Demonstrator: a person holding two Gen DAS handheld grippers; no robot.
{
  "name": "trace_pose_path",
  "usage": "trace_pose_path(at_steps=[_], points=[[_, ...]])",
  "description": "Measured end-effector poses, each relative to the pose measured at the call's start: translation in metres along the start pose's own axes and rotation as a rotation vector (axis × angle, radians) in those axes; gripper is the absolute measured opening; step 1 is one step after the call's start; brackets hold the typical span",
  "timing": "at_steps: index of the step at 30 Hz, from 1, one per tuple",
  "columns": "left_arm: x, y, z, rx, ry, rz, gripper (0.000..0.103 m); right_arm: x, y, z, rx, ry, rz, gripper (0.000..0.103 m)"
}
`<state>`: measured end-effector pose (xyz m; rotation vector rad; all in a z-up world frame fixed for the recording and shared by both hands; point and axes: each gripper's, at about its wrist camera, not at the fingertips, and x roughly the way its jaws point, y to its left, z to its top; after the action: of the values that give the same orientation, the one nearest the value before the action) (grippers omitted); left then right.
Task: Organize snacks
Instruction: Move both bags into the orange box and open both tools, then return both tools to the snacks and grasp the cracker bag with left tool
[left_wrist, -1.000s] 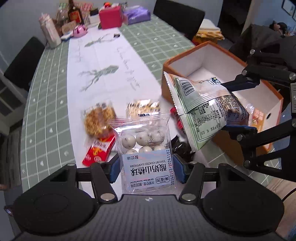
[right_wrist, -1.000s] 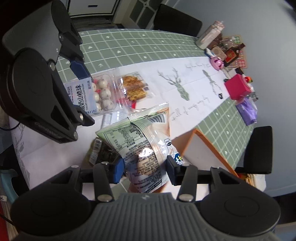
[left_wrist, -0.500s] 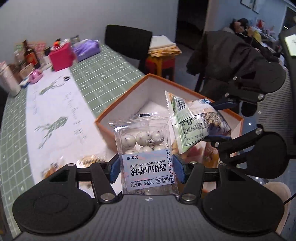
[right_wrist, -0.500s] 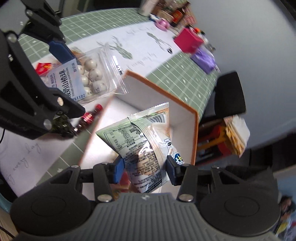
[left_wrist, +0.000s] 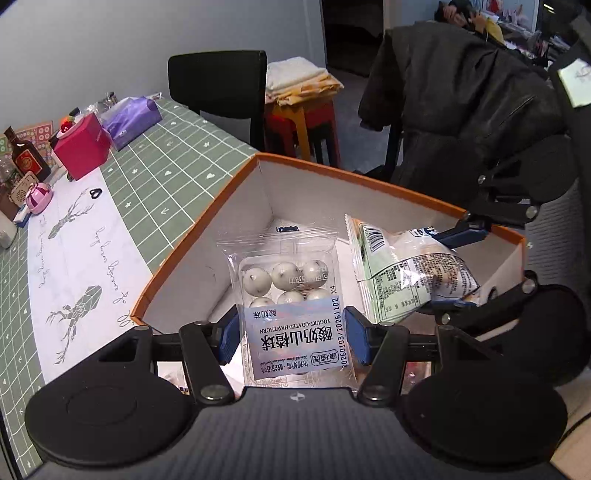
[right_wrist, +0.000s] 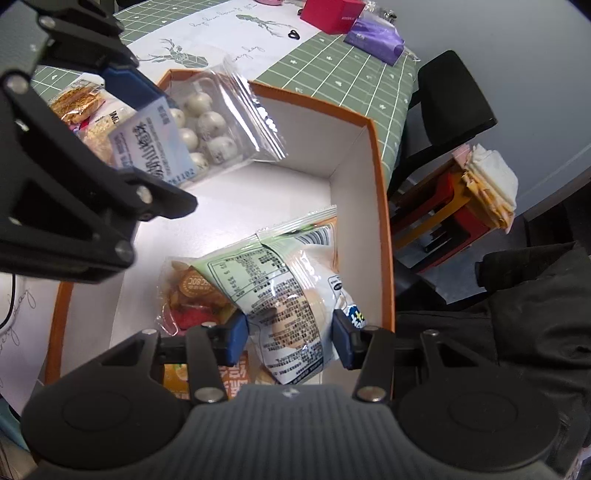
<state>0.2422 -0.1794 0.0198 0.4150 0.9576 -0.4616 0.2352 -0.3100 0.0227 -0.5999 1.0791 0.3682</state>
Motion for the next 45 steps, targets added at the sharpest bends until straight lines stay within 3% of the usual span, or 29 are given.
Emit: trace_pose_path(at_steps=[14, 20, 22, 27, 36, 45], points=[[0.052, -0.005, -0.002, 0.054, 0.09, 0.046, 0.067, 0.038, -0.004, 0.002, 0.04, 0.053, 0.05, 0.048], [0.058, -0.002, -0.003, 0.033, 0.125, 0.042, 0.073, 0.039, -0.001, 0.001, 0.029, 0.062, 0.046, 0.052], [0.058, -0.001, -0.004, 0.025, 0.137, 0.025, 0.074, 0.036, -0.001, 0.002, 0.029, 0.058, 0.04, 0.058], [0.045, 0.002, -0.002, -0.011, 0.107, 0.016, 0.079, 0.027, 0.001, 0.002, 0.026, 0.039, 0.015, 0.068], [0.009, 0.016, -0.005, -0.042, 0.068, 0.027, 0.08, -0.002, 0.014, 0.001, -0.006, -0.013, -0.024, 0.07], [-0.056, 0.043, -0.021, -0.128, 0.016, 0.038, 0.08, -0.049, 0.043, 0.012, 0.02, -0.153, -0.045, 0.07]])
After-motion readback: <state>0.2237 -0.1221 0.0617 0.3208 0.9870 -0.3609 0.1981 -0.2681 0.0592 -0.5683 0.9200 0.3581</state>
